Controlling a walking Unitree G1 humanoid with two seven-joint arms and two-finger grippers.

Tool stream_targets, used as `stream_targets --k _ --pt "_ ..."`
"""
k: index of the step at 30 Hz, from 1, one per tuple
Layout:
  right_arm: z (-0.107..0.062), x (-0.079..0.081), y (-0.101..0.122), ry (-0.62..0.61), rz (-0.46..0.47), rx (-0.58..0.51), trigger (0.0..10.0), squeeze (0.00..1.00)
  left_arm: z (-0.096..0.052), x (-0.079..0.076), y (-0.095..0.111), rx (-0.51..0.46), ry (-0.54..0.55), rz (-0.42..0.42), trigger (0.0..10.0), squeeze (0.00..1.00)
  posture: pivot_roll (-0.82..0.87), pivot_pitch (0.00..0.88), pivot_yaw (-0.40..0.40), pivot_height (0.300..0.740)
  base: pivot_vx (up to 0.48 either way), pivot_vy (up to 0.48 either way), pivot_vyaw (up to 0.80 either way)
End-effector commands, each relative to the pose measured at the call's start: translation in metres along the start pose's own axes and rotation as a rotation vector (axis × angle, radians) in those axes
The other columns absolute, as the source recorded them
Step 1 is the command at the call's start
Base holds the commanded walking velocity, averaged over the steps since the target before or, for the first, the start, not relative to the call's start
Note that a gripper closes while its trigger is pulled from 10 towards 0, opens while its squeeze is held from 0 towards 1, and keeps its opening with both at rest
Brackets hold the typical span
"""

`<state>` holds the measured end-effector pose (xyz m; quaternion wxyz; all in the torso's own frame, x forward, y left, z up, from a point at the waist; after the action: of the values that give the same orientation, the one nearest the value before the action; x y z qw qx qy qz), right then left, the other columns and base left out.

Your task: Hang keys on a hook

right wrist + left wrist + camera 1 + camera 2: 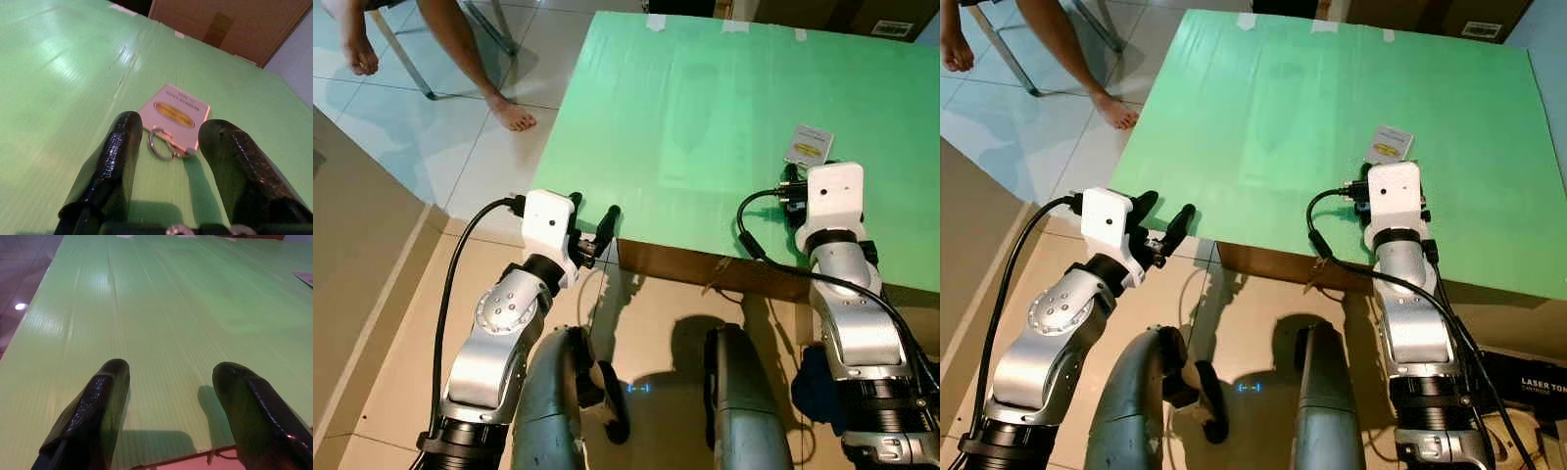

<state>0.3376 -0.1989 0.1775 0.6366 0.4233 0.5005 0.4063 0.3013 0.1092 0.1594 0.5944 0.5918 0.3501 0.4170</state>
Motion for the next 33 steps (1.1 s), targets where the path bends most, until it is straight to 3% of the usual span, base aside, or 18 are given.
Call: stream_targets --k 1,33 --pt "0.0001 -0.0035 -0.0041 -0.006 0.003 0.014 10.0 0.0 -0.002 -0.0007 -0.005 0.02 0.001 0.001 10.0 0.0 -0.17 0.319 0.046 0.61 0.0 0.0 0.0" --pt "0.0075 -0.0094 -0.0112 -0.042 -0.025 0.027 10.0 0.0 -0.0064 0.0039 -0.0046 0.031 0.006 0.014 10.0 0.0 -0.15 0.331 0.056 0.61 0.0 0.0 0.0"
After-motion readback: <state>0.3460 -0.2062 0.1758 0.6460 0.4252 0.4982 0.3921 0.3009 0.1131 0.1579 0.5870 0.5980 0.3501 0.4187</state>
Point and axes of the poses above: a point about 5 cm out from each wrist's last joint towards the gripper, its own z axis pointing out of the wrist towards the gripper, its own y axis along the axis of the wrist's last joint, x = y × z, the point moved 2 cm from there along z, pointing out of the wrist towards the gripper, and after that the axes turned 2 degrees about z, right-handed, at the moved point
